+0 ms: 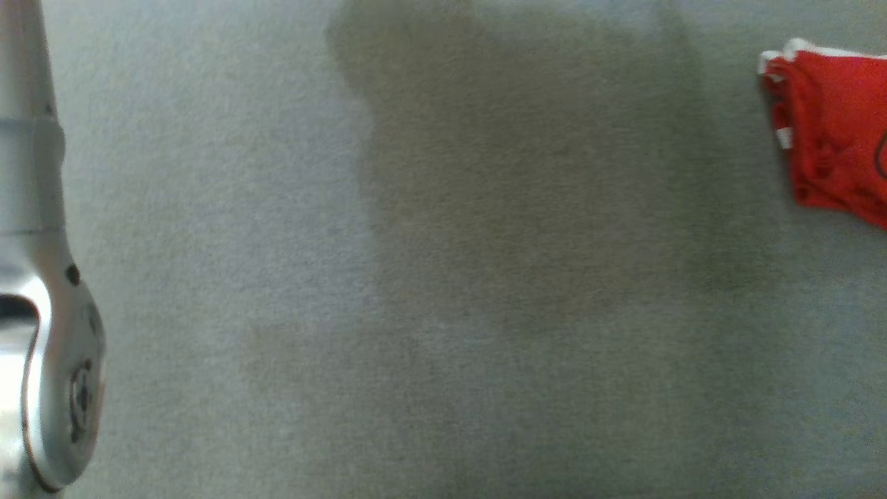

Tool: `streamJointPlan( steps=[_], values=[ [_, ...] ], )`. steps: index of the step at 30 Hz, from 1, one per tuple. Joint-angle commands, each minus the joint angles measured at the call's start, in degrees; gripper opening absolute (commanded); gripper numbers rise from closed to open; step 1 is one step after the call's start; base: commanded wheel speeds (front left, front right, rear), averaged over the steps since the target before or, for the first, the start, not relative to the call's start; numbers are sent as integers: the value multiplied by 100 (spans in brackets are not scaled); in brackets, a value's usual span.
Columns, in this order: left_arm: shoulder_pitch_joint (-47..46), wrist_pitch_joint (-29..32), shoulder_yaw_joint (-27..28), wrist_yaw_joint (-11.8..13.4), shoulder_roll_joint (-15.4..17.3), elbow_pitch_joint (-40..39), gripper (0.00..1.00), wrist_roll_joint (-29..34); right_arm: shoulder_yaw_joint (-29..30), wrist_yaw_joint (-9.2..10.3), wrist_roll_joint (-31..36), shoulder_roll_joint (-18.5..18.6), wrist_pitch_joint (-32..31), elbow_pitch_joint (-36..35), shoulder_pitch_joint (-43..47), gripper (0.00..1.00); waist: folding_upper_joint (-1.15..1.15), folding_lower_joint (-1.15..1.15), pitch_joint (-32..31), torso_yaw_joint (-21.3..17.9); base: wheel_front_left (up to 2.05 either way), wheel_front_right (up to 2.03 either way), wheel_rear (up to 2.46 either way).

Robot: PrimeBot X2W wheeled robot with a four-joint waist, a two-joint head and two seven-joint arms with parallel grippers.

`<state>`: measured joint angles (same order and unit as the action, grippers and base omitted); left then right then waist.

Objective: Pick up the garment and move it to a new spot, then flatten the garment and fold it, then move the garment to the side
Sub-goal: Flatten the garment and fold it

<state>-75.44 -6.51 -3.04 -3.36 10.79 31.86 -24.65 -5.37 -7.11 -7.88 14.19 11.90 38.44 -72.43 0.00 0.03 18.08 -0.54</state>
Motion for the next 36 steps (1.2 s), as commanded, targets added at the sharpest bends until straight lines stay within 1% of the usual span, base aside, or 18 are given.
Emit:
streamJointPlan(
  steps=[1, 5, 9, 10, 14, 17, 19, 22, 26, 29, 33, 36],
  values=[
    [-209, -184, 77, -76, 375, 216, 0, 67, -18, -37, 98, -92, 147, 262, -176, 0, 0, -3, 234, 223, 0, 0, 0],
    [-59, -447, -76, -234, 303, 834, 0, 31, -261, -37, 117, -118, 253, 982, -28, 0, 0, -3, 290, 350, 0, 0, 0],
    [550, -589, -320, -346, 160, 1261, 0, -32, -688, -37, -45, -69, 275, 1625, 490, 0, 0, -3, 229, 460, 0, 0, 0],
    [550, -589, -320, -346, 160, 1261, 0, -32, -688, -37, -45, -69, 275, 1625, 490, 0, 0, -3, 229, 460, 0, 0, 0],
    [1388, -680, -583, -394, 133, 1477, 0, -99, -1258, -37, -377, 8, 78, 2120, 1020, 0, 0, -3, 70, 508, 0, 0, 0],
    [2030, -713, -771, -407, 129, 1504, 0, -193, -1725, -37, -732, 110, -145, 2221, 1377, 0, 0, -3, -113, 521, 0, 0, 0],
    [2450, -714, -961, -409, 156, 1411, 0, -276, -2076, -37, -977, 221, -293, 2156, 1611, 0, 0, -3, -250, 509, 0, 0, 0],
    [3080, -682, -1254, -411, 282, 1150, 0, -408, -2586, -37, -1375, 441, -545, 1938, 1969, 0, 0, -3, -493, 480, 0, 0, 0],
    [3859, -580, -1573, -412, 538, 631, 0, -493, -3201, -37, -2000, 800, -921, 1433, 2444, 0, 0, -3, -821, 433, 0, 0, 0],
    [4397, -479, -1628, -395, 708, 166, 0, -528, -3566, -37, -2444, 1128, -1175, 996, 2792, 0, 0, -3, -1049, 412, 0, 0, 0],
    [5113, -260, -1662, -250, 882, -567, 0, -571, -3922, -37, -2956, 1537, -1460, 413, 3217, 0, 0, -3, -1281, 384, 0, 0, 0],
    [5628, -73, -1667, -83, 961, -1165, 0, -631, -4064, -37, -3292, 1814, -1628, 20, 3526, 0, 0, -3, -1422, 386, 0, 0, 0]
  ],
)
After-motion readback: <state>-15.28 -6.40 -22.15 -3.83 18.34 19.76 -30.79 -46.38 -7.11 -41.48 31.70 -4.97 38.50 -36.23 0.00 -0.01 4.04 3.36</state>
